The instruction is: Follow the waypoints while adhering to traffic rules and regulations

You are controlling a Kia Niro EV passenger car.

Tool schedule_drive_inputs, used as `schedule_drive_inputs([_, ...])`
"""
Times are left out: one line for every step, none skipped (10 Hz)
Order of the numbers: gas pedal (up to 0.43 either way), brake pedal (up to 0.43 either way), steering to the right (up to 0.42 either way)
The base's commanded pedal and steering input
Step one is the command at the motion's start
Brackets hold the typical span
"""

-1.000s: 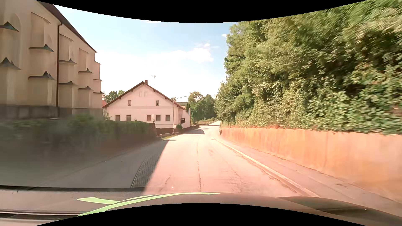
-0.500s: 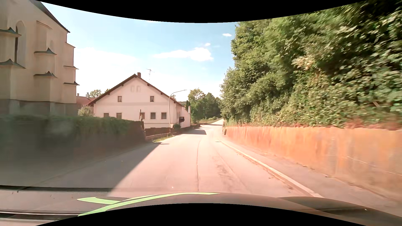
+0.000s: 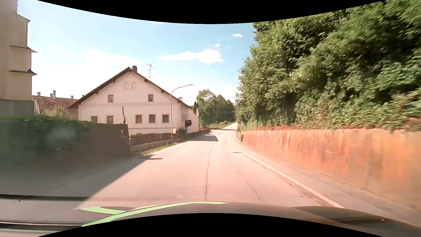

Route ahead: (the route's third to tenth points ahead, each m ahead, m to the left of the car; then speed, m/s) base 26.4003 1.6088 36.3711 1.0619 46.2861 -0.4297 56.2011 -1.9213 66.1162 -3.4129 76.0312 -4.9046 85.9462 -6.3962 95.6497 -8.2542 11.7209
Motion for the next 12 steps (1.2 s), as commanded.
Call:
schedule_drive_inputs([0.0,0.0,0.001])
schedule_drive_inputs([0.0,0.0,0.004])
schedule_drive_inputs([0.02,0.0,0.006])
schedule_drive_inputs([0.028,0.0,0.007])
schedule_drive_inputs([0.028,0.0,0.008])
schedule_drive_inputs([0.028,0.0,0.011])
schedule_drive_inputs([0.039,0.0,0.012])
schedule_drive_inputs([0.039,0.0,0.012])
schedule_drive_inputs([0.039,0.0,0.012])
schedule_drive_inputs([0.039,0.0,0.012])
schedule_drive_inputs([0.039,0.0,0.012])
schedule_drive_inputs([0.039,0.0,0.013])
